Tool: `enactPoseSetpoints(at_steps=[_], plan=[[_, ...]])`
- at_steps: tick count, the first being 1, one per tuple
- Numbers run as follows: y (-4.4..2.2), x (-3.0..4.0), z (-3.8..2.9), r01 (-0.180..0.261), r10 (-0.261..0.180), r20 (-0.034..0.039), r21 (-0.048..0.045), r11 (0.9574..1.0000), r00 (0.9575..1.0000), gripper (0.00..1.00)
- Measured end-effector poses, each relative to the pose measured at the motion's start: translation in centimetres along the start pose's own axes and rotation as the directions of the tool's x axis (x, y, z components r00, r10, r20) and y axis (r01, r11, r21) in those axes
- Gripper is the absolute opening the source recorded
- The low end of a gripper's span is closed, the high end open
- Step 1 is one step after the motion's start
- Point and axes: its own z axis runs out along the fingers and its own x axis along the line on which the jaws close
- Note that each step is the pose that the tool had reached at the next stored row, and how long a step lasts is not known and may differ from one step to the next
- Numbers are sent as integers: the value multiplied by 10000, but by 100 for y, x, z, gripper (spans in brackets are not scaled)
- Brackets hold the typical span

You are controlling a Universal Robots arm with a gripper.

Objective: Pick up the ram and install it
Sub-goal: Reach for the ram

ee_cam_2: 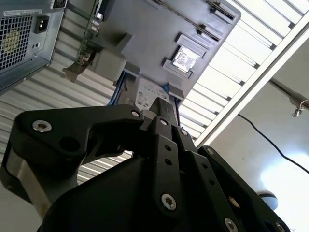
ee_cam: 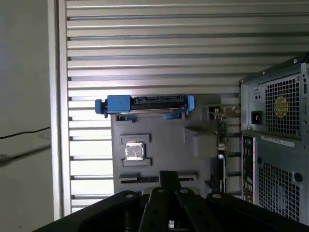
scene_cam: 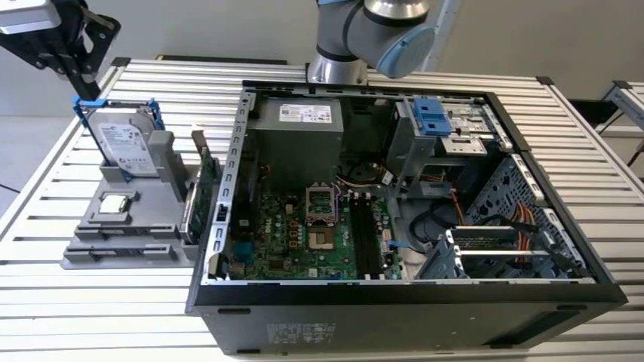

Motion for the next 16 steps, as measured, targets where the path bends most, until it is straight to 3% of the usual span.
enactPoseSetpoints(at_steps=[7, 16], plan=[[5, 19, 0, 352, -352, -17, -3, 9994, 9994, 0], [5, 21, 0, 380, -380, -17, -3, 9993, 9993, 0]])
